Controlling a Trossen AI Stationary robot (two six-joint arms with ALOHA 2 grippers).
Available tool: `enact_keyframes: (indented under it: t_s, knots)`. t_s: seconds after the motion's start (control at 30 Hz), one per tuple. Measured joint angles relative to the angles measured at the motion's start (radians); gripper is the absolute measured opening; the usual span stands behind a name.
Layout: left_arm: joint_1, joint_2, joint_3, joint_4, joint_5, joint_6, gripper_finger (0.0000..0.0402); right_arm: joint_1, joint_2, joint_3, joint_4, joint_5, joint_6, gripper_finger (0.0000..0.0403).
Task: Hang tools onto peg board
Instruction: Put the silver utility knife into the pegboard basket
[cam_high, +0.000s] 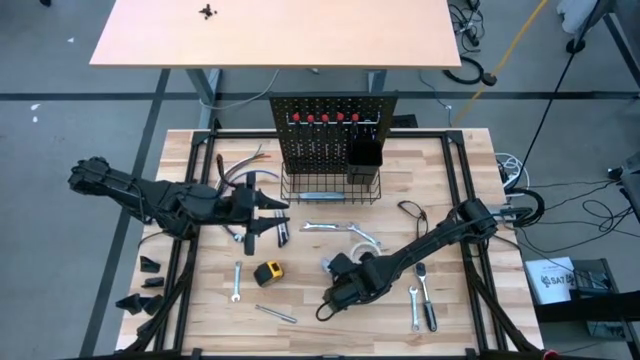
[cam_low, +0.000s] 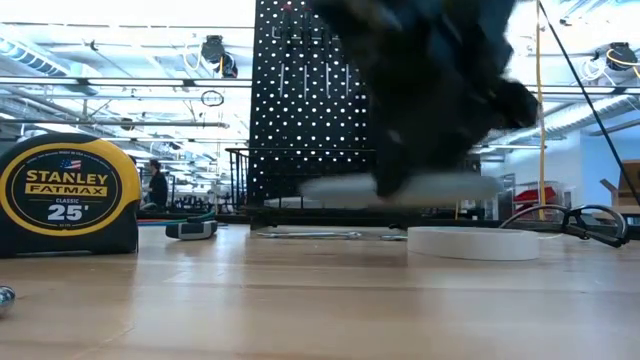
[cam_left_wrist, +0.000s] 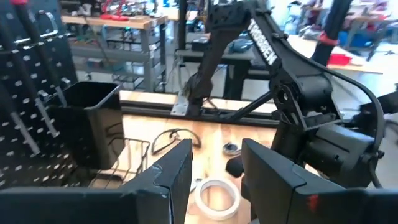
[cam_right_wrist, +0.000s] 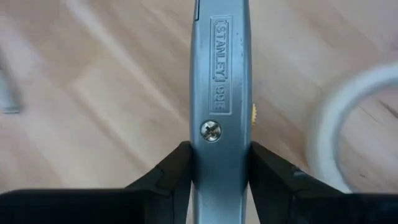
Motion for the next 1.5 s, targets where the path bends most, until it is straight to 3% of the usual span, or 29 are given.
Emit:
enact_keyframes:
  t_s: [0.27, 0.67, 0.97, 1.5]
  knots:
    - [0.0, -0.063, 0.0, 0.042, 0.033, -0.031, 0.0141, 0.001, -0.002, 0.238, -0.114, 0.127, -0.19, 0.0123]
    - [0.0, -0.118, 0.001, 0.038, -0.195, -0.546, 0.0141, -0.019, -0.004, 0.536, -0.307, 0.562, -0.464, 0.0123]
    - [-0.002, -0.092, 0.001, 0.038, -0.322, -0.654, 0.0141, -0.092, -0.005, 0.587, -0.302, 0.649, -0.511, 0.0123]
    - [-0.002, -0.007, 0.001, 0.041, -0.41, -0.688, 0.0141, -0.16, -0.019, 0.588, -0.13, 0.64, -0.723, 0.0123]
